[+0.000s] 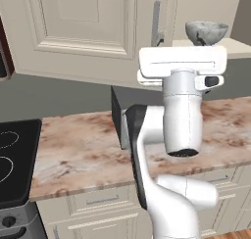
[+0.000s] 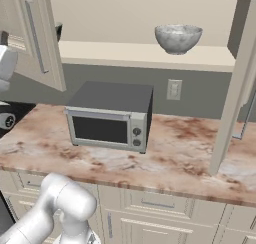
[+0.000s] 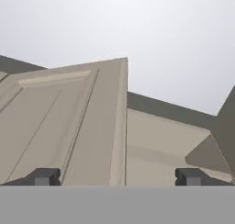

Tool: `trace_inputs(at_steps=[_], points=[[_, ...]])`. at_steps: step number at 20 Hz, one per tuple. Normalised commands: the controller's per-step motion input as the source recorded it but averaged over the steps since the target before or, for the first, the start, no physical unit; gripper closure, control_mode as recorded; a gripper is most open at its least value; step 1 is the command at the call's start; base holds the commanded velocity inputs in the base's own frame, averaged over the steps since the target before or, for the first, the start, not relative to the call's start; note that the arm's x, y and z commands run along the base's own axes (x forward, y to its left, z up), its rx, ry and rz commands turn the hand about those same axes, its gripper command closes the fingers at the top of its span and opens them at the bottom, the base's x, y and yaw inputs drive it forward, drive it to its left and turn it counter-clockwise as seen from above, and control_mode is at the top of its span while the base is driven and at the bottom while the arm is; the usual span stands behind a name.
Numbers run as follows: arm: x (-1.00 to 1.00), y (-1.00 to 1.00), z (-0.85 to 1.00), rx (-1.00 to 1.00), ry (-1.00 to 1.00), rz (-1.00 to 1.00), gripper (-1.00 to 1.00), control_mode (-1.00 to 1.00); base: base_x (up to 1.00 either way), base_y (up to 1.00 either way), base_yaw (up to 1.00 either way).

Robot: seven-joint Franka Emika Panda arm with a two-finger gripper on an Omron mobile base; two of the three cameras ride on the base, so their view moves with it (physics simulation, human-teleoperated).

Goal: Move the bowls from the cabinet to the plates on the dining table.

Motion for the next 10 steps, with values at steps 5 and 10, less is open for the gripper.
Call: trace_inputs(at_steps=[5, 10], points=[[-0.26, -0.24, 0.0, 0.11, 0.03, -0.17, -1.0, -1.0, 0.0, 0.0, 0.0], [-0.25, -0.15, -0.06, 0.15, 0.09, -0.18, -1.0, -1.0, 0.0, 0.0, 0.0]])
